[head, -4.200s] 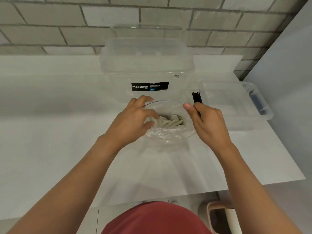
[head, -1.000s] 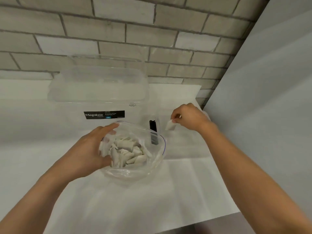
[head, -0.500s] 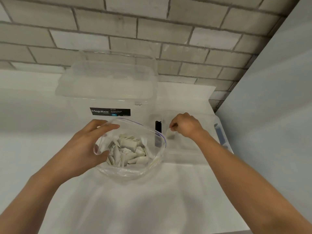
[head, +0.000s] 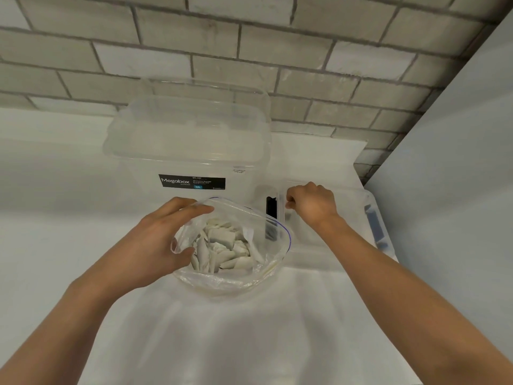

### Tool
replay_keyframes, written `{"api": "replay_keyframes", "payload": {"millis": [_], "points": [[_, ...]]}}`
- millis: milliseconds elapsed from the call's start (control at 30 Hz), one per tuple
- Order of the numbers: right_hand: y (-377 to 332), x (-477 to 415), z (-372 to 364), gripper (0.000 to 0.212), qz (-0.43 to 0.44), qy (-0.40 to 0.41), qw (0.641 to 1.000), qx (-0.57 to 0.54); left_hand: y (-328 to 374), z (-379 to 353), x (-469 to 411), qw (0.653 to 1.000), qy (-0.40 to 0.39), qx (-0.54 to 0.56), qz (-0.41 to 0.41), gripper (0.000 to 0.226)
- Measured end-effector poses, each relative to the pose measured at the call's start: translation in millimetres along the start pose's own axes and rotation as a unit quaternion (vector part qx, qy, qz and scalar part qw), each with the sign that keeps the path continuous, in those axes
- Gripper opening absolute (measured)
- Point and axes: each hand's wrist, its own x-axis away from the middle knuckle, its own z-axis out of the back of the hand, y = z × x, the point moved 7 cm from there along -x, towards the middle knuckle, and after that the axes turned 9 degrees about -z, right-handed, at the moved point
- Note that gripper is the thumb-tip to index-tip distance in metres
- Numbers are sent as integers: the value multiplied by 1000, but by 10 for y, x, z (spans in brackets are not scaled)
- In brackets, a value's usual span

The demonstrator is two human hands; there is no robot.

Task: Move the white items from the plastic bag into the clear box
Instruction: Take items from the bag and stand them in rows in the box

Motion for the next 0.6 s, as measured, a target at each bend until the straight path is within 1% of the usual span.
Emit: {"api": "replay_keyframes", "payload": {"millis": [133, 200, 300, 400, 467, 600], "points": [[-33, -8, 39, 16, 7, 15, 999, 35, -18, -6, -24, 1000, -11, -2, -1, 78], [-23, -15, 8, 13, 8, -6, 1000, 14, -25, -8, -33, 1000, -18, -5, 0, 78], [60, -24, -21, 28, -8, -41, 998, -39, -22, -11, -40, 1000, -25, -6, -1, 78], [144, -31, 31, 28, -23, -59, 995, -75, -31, -13, -50, 1000, -29, -5, 1, 77], [133, -26, 61, 27, -18, -78, 993, -82, -40, -13, -56, 999, -32, -4, 1, 77], [40, -48, 75, 26, -10, -73, 996, -55, -31, -3, -66, 999, -32, -8, 6, 76]]}}
